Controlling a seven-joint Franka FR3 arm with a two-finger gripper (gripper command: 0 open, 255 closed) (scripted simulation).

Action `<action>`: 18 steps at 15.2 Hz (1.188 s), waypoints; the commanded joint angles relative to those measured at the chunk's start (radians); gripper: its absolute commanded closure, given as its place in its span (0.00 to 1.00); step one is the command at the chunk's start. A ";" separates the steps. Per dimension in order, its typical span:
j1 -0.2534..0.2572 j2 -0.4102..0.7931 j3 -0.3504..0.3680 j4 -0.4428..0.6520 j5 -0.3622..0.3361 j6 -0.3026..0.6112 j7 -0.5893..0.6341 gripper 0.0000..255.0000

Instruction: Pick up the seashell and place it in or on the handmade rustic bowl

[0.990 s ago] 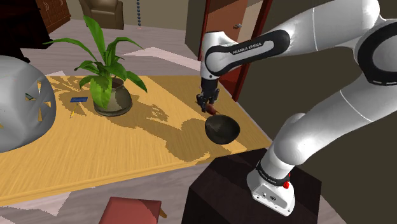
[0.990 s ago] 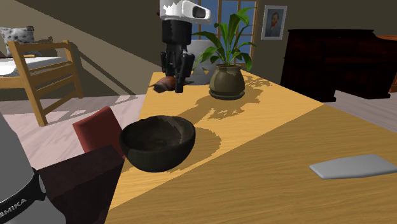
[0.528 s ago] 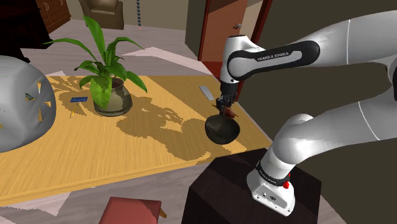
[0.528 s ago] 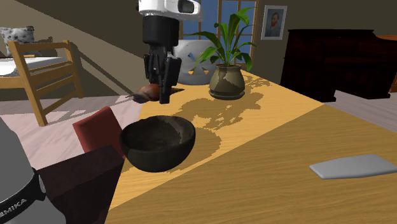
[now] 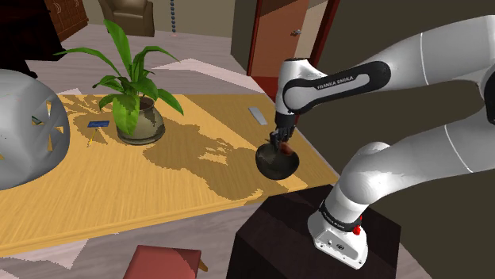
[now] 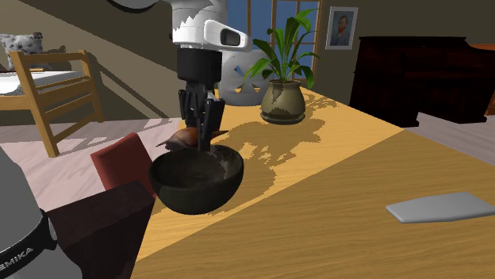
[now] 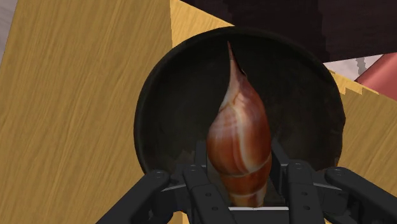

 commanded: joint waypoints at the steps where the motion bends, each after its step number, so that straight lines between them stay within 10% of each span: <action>1: -0.001 0.021 -0.002 -0.015 -0.002 0.036 0.000 1.00; 12: -0.001 0.049 -0.003 -0.035 -0.004 0.085 0.001 1.00; 13: -0.001 0.049 -0.003 -0.035 -0.004 0.085 0.001 0.00; 18: -0.001 0.049 -0.003 -0.035 -0.004 0.085 0.001 0.00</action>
